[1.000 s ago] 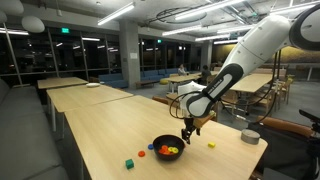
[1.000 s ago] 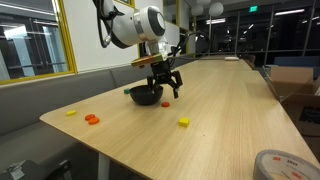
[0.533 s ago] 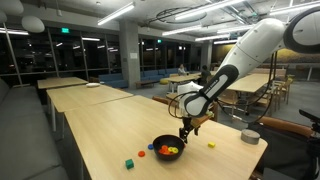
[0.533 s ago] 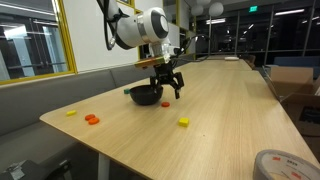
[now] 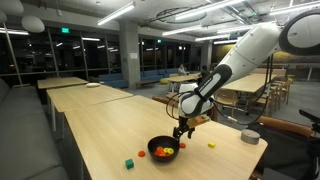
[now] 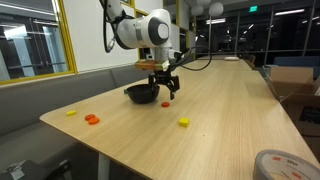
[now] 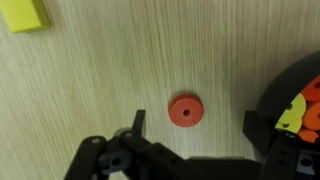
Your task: Put the rings inside the black bowl
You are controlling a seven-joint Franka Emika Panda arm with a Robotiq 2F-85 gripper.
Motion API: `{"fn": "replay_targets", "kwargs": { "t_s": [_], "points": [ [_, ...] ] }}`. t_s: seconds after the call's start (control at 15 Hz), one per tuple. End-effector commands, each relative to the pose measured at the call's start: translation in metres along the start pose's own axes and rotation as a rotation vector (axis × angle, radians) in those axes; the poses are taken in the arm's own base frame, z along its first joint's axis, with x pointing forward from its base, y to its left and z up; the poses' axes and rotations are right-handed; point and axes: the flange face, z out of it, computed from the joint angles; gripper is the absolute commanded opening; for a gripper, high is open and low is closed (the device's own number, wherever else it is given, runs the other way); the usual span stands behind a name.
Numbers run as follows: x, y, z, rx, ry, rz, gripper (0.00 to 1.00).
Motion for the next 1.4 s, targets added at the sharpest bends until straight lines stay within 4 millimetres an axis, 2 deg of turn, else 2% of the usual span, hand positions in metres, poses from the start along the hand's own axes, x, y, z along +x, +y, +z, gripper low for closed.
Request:
{"fn": "replay_targets", "kwargs": {
  "t_s": [0.0,0.73,1.2,1.33],
  "points": [
    [0.009,0.002,0.0,-0.006,0.031,0.018,1.0],
    [0.009,-0.005,0.02,-0.024,0.03,0.042,1.0],
    [0.009,-0.002,0.022,-0.026,0.039,0.053,1.0],
    [0.009,0.004,0.02,-0.038,0.041,0.08,1.0]
  ]
}}
